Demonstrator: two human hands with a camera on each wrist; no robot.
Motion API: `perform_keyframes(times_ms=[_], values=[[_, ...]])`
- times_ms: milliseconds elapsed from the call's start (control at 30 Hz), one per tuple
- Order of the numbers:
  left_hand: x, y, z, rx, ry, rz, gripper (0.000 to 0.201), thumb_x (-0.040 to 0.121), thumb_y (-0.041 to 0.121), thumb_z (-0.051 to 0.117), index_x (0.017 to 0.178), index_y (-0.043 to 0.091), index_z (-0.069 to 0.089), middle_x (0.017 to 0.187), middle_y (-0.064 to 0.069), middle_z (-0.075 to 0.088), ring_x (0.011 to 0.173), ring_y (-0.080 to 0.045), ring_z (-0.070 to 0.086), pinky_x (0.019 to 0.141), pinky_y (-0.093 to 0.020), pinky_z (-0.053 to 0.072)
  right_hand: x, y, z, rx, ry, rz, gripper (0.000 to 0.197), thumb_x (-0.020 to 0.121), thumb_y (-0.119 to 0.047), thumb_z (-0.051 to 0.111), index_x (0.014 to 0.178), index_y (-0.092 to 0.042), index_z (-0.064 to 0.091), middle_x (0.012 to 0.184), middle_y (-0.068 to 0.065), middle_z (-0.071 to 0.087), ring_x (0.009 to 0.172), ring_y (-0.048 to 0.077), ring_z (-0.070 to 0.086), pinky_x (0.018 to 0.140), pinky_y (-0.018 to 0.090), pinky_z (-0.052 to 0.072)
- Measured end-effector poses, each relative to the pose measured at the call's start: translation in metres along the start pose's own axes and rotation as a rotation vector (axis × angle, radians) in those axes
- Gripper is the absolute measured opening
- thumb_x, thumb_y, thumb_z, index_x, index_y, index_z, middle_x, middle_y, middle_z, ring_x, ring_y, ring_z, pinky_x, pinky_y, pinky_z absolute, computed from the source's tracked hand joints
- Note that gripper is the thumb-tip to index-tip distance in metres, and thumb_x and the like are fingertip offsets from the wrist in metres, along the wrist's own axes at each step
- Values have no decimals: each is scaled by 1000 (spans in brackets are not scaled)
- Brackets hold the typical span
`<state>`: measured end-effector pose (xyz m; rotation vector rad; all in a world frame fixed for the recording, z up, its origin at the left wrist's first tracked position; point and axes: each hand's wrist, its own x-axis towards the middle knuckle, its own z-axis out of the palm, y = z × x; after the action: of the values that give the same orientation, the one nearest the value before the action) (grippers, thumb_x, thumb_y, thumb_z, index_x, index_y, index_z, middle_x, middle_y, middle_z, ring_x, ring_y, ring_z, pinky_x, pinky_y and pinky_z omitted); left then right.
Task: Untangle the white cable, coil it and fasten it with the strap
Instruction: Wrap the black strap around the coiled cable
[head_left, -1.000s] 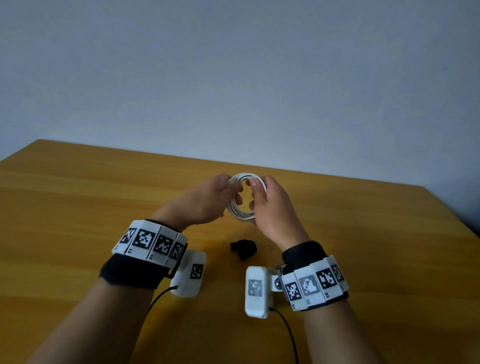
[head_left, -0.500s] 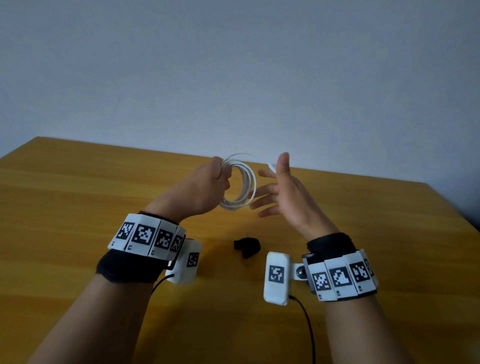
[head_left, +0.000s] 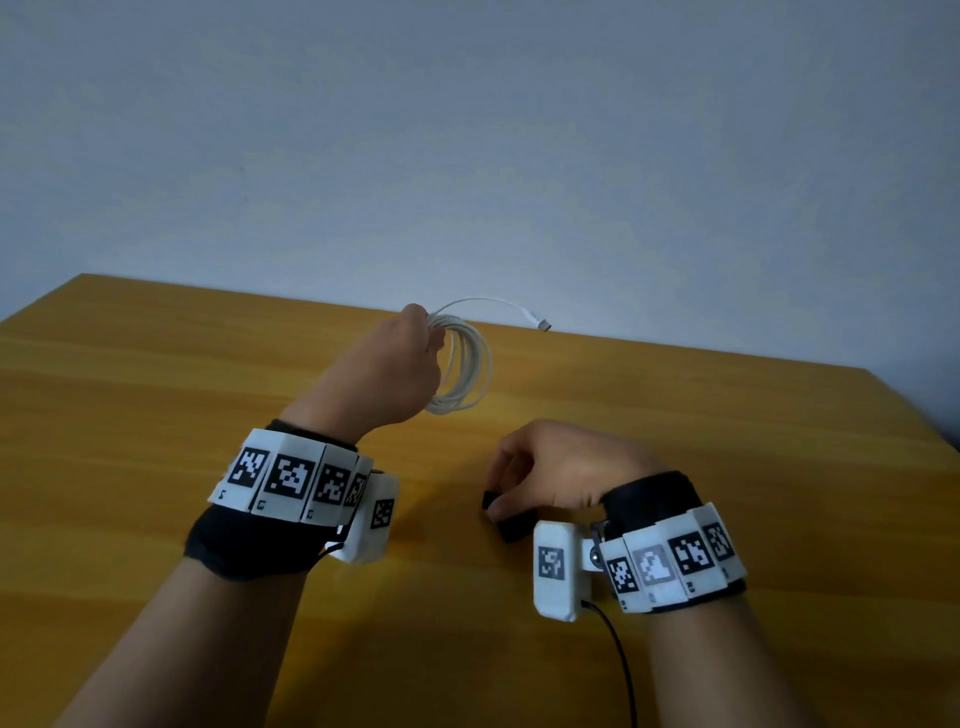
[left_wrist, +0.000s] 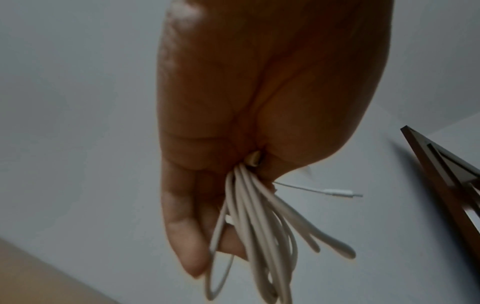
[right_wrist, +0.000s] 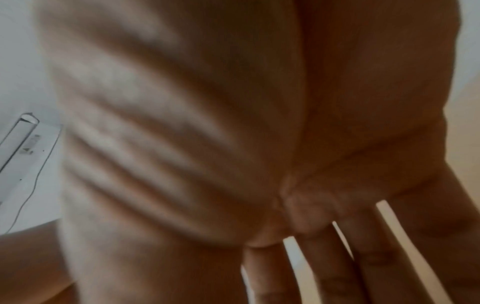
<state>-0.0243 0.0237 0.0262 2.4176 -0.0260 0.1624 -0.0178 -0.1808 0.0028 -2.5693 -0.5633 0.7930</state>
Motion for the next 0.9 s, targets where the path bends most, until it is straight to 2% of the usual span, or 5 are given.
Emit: perform_keyframes(times_ms=[233, 467, 567, 733, 900], values=[[-2, 1, 4, 93, -30, 21, 16, 104, 18, 36, 100, 9, 49, 91, -9, 61, 82, -30, 65, 73, -52, 52, 4, 4, 2, -22, 65, -22, 13, 87, -38, 79, 96, -30, 77, 86, -14, 69, 83, 7, 65, 70, 28, 47], [-1, -1, 2, 110, -45, -13, 13, 100, 10, 38, 100, 8, 51, 93, -10, 62, 84, -32, 65, 77, -55, 53, -3, 18, -15, 194, 349, -42, 6, 99, -31, 66, 104, -27, 65, 100, -6, 74, 77, 11, 74, 73, 32, 61], [-1, 0, 3, 125, -64, -2, 12, 99, 8, 39, 97, 10, 51, 92, -11, 62, 83, -31, 67, 75, -54, 54, -6, 24, -23, 303, 510, -58, 2, 99, -25, 66, 101, -24, 65, 97, -6, 75, 67, 12, 75, 75, 40, 65], [-1, -1, 4, 168, -68, -21, 11, 100, 9, 40, 98, 10, 50, 95, -11, 61, 84, -31, 67, 75, -52, 55, -16, 24, -33, 490, 627, -135, 9, 95, -12, 72, 99, -20, 68, 99, 3, 75, 69, 18, 78, 72, 38, 66], [0, -3, 5, 215, -23, -35, 12, 100, 7, 40, 101, 5, 51, 90, -13, 61, 78, -30, 65, 69, -48, 54, -23, 24, -40, 572, 766, -189, 10, 92, -17, 77, 100, -18, 72, 95, 1, 78, 66, 19, 78, 76, 39, 64]])
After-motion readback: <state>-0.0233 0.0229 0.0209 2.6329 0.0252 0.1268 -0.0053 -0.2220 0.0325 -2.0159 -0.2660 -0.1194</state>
